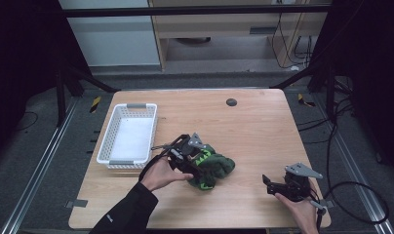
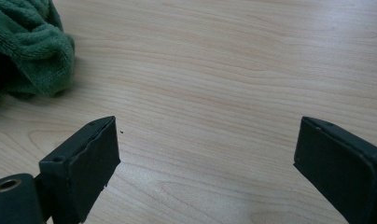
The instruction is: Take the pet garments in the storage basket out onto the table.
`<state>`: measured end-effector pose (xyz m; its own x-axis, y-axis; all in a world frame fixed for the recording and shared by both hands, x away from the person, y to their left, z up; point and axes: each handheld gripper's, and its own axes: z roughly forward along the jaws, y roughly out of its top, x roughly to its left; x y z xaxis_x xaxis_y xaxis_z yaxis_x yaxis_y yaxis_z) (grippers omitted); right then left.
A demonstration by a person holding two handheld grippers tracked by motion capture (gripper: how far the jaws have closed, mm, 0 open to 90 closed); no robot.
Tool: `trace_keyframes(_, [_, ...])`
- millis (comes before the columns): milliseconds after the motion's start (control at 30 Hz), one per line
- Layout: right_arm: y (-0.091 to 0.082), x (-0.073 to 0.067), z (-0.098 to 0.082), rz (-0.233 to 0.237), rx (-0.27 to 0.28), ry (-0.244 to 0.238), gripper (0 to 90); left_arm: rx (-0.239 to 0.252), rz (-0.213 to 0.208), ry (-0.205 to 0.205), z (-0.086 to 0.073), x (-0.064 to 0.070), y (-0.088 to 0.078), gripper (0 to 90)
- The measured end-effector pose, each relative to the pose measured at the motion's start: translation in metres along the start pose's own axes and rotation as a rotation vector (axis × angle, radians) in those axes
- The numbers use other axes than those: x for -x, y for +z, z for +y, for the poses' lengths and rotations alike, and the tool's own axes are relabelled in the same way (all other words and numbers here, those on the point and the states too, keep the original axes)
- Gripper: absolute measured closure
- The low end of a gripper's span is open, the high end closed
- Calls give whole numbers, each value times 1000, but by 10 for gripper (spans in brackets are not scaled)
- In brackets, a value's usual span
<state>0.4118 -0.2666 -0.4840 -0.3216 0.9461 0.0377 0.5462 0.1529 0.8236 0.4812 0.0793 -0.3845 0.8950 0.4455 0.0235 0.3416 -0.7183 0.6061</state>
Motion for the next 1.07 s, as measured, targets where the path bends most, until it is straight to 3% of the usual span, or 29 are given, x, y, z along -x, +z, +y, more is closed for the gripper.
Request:
trace_keyframes(233, [0, 0, 0, 0, -2, 5, 66, 58, 18, -28, -16, -1, -11, 201])
trace_keyframes(567, [0, -1, 0, 2, -4, 13, 65, 168, 60, -111, -49, -5, -28, 198])
trace_keyframes(1067, [1, 0, -1, -7, -1, 2, 59, 225, 158, -249, -117, -9, -36, 256])
